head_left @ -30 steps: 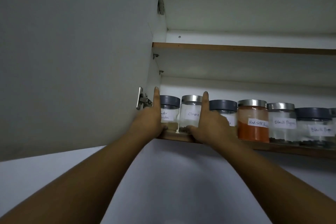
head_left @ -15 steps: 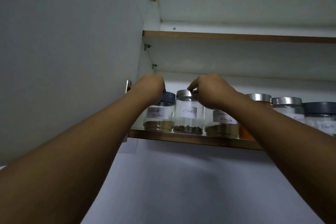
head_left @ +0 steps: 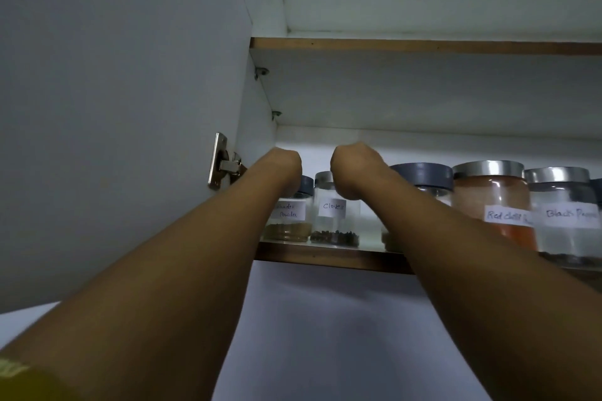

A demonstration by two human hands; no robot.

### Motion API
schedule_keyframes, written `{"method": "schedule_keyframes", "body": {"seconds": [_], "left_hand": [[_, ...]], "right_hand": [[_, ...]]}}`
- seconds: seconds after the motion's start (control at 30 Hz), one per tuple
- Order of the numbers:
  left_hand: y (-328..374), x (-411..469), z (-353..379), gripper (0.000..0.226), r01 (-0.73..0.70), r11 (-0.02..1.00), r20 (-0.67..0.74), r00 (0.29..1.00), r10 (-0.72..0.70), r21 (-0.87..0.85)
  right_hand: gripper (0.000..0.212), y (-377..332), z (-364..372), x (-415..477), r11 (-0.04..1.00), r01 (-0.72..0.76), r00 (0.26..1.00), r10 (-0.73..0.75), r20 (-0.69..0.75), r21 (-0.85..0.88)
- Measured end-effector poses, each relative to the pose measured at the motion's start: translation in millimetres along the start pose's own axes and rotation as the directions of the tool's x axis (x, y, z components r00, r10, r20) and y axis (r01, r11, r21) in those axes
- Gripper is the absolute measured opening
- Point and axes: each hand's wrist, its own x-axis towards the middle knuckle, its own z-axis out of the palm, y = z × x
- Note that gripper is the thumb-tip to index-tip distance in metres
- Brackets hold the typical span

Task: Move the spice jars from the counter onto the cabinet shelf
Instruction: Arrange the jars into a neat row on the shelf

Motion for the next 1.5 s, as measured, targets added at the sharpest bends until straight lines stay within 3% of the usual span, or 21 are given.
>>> {"method": "schedule_keyframes", "body": {"seconds": [0.2,0.33,0.43,0.53,0.73,0.97,1.03,1.1,1.23,1.5], "left_hand": [[6.8,30.7,20.5,0.026,0.032,0.998,0.076,0.996,-0.036,0.051],[6.4,47.1,38.4,0.027,0.048,0.999,0.119,0.992,-0.050,0.024],[3.3,53.7,45.7,0.023,0.027,0.999,0.168,0.985,-0.031,0.024],[-0.7,57.9,50.3,0.013,-0.006,1.000,0.213,0.977,0.001,0.025],[-2.7,61.2,56.0,0.034,-0.025,1.000,0.277,0.960,0.028,-0.014],[2.4,54.3,63.0,0.054,0.064,0.993,0.165,0.985,-0.047,-0.100],[4.0,49.6,63.4,0.072,0.120,0.973,0.099,0.990,-0.102,-0.199],[5.3,44.0,62.0,0.081,0.081,0.958,-0.025,0.995,-0.092,-0.275],[7.5,27.7,48.5,0.082,0.056,0.961,-0.163,0.981,-0.103,-0.270],[2.5,-17.2,17.2,0.055,-0.080,0.957,-0.167,0.985,0.033,-0.280]], "right_hand": [[0.030,-14.1,32.3,40.2,0.997,-0.072,0.994,0.073,0.075,-0.013],[0.009,-19.7,48.7,57.0,0.997,-0.079,0.984,0.079,0.159,-0.008],[0.036,-21.4,56.5,67.5,1.000,-0.012,0.974,0.015,0.228,-0.016],[0.041,-24.3,56.7,68.6,0.988,0.051,0.947,-0.003,0.321,-0.143],[0.042,-19.6,66.3,71.4,0.982,0.103,0.903,-0.024,0.430,-0.161],[0.050,-23.4,76.6,70.6,0.999,0.010,0.921,0.011,0.389,-0.051],[0.067,-27.0,78.4,65.5,0.995,-0.088,0.939,0.067,0.337,0.047],[0.086,-32.9,75.5,55.3,0.978,-0.145,0.964,0.105,0.243,0.151],[0.088,-35.3,63.6,37.8,0.989,-0.015,0.999,0.010,0.032,0.149],[0.070,-29.8,25.7,-2.7,0.986,0.168,0.983,-0.167,-0.078,0.012]]}}
